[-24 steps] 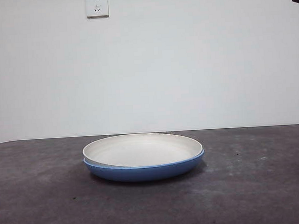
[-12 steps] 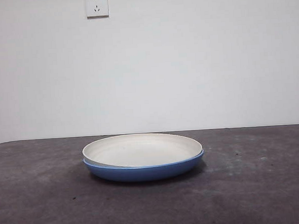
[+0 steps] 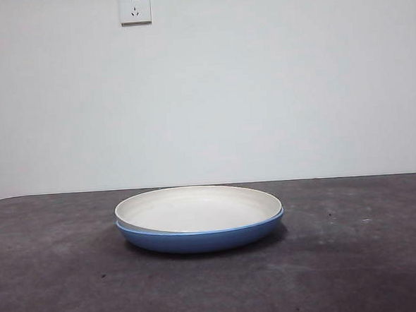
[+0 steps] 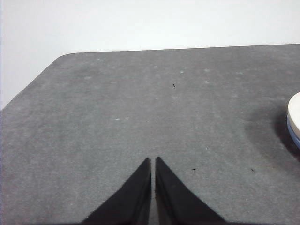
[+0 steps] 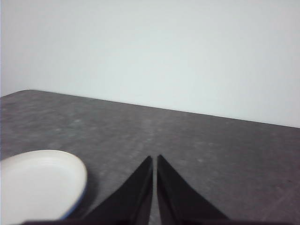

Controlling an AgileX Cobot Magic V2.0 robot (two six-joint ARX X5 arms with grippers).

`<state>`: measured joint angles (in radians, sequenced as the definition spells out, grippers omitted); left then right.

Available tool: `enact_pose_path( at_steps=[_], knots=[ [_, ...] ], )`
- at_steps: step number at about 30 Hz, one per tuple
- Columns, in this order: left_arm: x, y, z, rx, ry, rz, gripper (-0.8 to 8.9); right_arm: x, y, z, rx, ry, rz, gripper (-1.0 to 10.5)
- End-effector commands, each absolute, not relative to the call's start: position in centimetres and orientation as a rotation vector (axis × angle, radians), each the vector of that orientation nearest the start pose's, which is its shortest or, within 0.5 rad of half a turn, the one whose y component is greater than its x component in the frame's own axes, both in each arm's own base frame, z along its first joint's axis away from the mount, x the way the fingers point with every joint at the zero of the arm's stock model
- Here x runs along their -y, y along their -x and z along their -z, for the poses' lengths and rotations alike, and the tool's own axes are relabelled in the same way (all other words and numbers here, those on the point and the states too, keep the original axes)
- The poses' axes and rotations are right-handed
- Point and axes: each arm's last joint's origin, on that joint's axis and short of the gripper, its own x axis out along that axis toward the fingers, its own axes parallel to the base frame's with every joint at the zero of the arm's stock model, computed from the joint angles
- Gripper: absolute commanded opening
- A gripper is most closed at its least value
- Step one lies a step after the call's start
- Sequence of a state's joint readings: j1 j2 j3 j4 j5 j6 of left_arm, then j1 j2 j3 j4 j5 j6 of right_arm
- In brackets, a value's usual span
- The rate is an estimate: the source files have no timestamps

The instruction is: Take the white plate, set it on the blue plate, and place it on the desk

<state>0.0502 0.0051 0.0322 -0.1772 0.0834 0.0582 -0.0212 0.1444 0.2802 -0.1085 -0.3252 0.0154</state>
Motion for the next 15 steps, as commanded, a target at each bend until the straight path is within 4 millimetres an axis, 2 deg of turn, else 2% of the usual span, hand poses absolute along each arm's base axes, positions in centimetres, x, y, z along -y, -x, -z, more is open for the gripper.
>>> enact_pose_path(
  at_steps=[1,8,15],
  knots=[
    [-0.3,-9.6,-14.9,-0.175,-0.04,0.037,0.15,-0.6,-9.0,-22.3,0.056,-0.011,-0.247,0.1],
    [-0.3,-9.6,-14.9,-0.175,-0.04,0.037,0.15,-0.2,-9.3,-18.9,0.026,-0.038,-0.137,0.1],
    [-0.3,-9.6,-14.9,-0.175,-0.04,0.037,0.15,-0.2,-9.6,-16.8,-0.02,-0.056,-0.128,0.1]
  ],
)
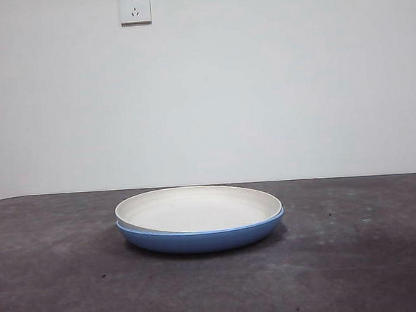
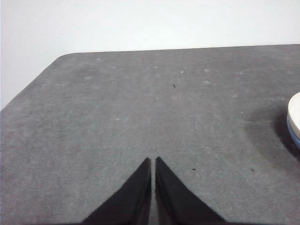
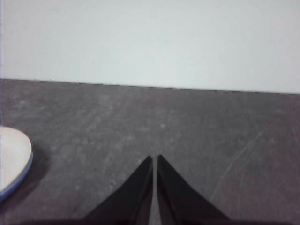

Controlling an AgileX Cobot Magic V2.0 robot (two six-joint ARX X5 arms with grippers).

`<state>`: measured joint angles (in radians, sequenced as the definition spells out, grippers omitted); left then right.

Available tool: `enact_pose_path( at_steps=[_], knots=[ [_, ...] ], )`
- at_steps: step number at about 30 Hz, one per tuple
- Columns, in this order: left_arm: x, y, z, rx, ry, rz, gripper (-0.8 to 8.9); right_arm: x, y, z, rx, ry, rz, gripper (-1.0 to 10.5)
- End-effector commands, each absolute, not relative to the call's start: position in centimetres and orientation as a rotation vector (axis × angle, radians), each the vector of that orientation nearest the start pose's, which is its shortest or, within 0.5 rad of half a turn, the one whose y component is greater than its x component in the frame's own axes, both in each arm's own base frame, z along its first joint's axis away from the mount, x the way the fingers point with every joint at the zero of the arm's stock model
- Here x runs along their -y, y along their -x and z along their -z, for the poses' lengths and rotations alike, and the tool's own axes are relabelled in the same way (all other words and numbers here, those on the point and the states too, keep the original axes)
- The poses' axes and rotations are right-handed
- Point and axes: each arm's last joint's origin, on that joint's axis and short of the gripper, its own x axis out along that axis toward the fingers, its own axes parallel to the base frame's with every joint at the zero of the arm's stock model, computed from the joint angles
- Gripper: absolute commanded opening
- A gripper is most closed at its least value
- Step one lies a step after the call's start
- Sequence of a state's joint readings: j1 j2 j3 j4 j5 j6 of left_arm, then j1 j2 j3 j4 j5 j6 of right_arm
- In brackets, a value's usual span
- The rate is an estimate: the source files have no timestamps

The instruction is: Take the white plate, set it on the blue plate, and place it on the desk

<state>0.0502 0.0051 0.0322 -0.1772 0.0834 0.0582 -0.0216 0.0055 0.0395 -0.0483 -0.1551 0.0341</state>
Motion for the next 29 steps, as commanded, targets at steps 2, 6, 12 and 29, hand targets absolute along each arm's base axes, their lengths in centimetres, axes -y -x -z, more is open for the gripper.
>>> enact_pose_path(
  at_steps=[2,6,12,29],
  knots=[
    [-0.3,-9.6,-14.9,-0.175,-0.04,0.037,0.15,-0.2,-9.7,-16.4,-0.036,-0.067,-0.128,0.1],
    [-0.3,-9.6,-14.9,-0.175,-0.04,0.037,0.15,-0.2,-9.7,-15.8,-0.093,-0.075,-0.125,0.1],
    [-0.3,-9.6,-14.9,-0.175,-0.04,0.037,0.15,-0.2,-9.6,-15.2,-0.156,-0.084,-0.122,0.1],
    [-0.3,-9.6,-14.9,-0.175,-0.04,0.037,0.15,-0.2,-9.6,-15.2,-0.154,-0.083,-0.125,0.1]
  ],
)
